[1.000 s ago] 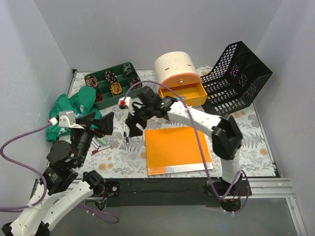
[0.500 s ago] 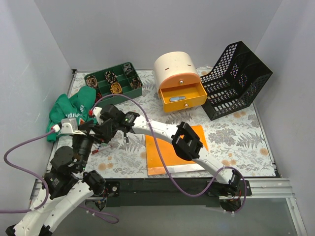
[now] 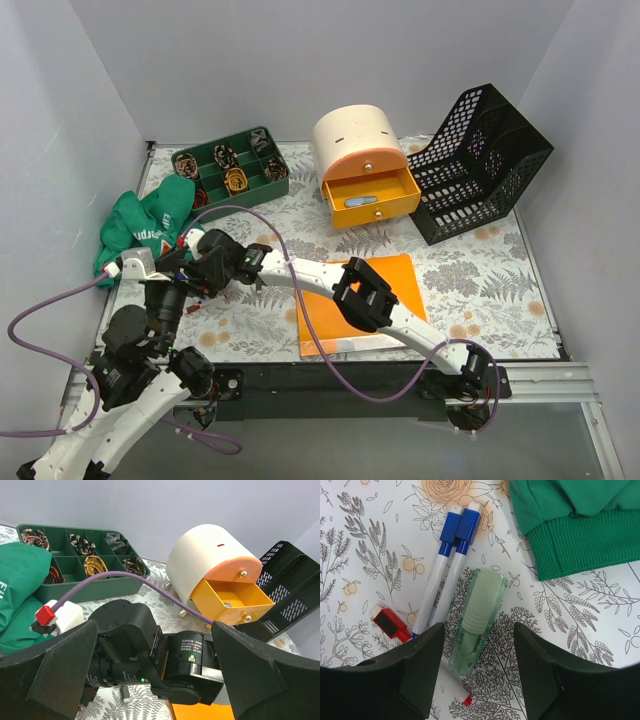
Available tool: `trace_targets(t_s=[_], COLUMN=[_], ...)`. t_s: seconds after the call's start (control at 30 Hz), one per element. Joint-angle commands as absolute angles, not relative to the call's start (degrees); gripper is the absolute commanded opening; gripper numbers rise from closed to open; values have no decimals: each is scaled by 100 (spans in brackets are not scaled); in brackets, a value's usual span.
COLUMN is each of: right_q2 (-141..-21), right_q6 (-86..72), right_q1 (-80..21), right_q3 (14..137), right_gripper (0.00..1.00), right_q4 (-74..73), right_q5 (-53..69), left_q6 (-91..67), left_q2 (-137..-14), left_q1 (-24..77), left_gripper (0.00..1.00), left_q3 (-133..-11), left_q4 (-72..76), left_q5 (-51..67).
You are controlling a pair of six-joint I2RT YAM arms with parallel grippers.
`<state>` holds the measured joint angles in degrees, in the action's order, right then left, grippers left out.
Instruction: Organize the desk
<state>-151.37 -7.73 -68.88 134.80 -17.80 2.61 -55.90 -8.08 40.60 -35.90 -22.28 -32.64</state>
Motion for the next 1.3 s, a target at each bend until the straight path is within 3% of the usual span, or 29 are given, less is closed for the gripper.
trace_targets(t_s=[0.0, 0.3, 0.5, 0.57, 0.87, 1.13, 1.27], right_q2=[-15231, -14810, -14379, -14239, -13607, -12517, -11605], right_q6=[-625, -18, 307, 360, 501, 606, 1376], right_q1=[-7040, -7066, -6935, -6891, -6531, -6091, -5714], right_q3=[13544, 12411, 11831, 11655, 11434, 11338, 10812], right_gripper=[65, 58, 45, 36, 12, 5, 4], right_q4=[-1512, -1433, -1371, -1371, -1143, -1589, -1976], right_q5=[18, -1000, -1090, -1029, 412, 2213, 2749], left_q6=[-5519, -5563, -5572, -5599, -5862, -6055, -6108], left_q2=[-835, -817, -844, -844, -756, -677, -703], left_q1=[4043, 4043, 4043, 4034, 4043, 4034, 4043], left_gripper=[98, 98, 98, 98, 98, 98, 98], left_q3=[-3577, -3683, -3718, -3735, -3823, -3902, -3902], left_q4=[-2259, -2285, -2303, -2320, -2522, -2646, -2619], left_q5=[-3384, -3331, -3278, -3278, -3252, -3208, -3129])
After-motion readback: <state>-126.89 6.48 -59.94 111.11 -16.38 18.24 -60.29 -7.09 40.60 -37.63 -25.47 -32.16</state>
